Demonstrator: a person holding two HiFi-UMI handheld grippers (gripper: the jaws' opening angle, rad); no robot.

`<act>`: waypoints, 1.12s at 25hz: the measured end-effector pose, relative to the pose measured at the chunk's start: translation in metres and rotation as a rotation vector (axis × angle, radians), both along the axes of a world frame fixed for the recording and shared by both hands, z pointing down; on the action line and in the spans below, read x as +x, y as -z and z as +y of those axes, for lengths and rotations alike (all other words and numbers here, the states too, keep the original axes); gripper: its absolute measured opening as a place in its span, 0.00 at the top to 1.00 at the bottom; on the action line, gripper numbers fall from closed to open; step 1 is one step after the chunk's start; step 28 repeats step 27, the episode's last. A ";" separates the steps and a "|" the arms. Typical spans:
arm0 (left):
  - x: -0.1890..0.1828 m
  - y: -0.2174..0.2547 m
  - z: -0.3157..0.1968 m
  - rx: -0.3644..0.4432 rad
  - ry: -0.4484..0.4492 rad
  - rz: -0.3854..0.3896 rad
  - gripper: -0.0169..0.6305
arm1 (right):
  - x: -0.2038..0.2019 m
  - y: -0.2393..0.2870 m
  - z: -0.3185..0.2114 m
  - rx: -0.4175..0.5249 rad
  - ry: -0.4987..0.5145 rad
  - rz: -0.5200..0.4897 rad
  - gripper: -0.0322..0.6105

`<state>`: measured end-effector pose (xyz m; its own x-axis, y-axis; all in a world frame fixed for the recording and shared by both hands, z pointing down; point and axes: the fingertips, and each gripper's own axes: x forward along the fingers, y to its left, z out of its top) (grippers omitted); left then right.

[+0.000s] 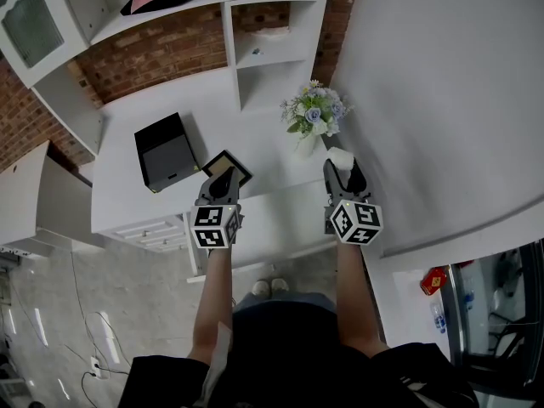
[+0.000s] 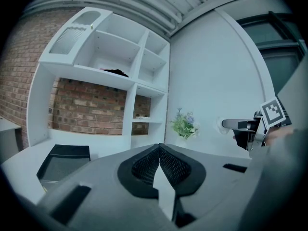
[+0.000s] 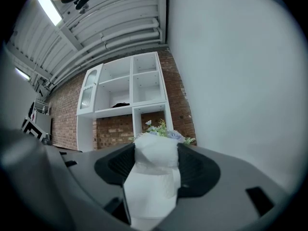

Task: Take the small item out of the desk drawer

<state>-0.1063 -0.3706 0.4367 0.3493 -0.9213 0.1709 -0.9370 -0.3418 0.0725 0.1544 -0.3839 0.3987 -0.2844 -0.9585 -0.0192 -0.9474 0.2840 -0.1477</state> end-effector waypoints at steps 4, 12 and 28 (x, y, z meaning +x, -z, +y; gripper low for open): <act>-0.002 -0.001 0.002 0.000 0.004 0.001 0.96 | -0.001 0.000 0.001 0.000 0.000 0.001 0.54; -0.001 -0.004 0.002 -0.005 0.005 -0.001 0.96 | -0.001 0.001 0.001 0.003 0.006 0.002 0.54; 0.001 0.005 0.001 0.018 0.006 -0.010 0.96 | -0.003 -0.003 -0.002 -0.004 0.024 0.002 0.54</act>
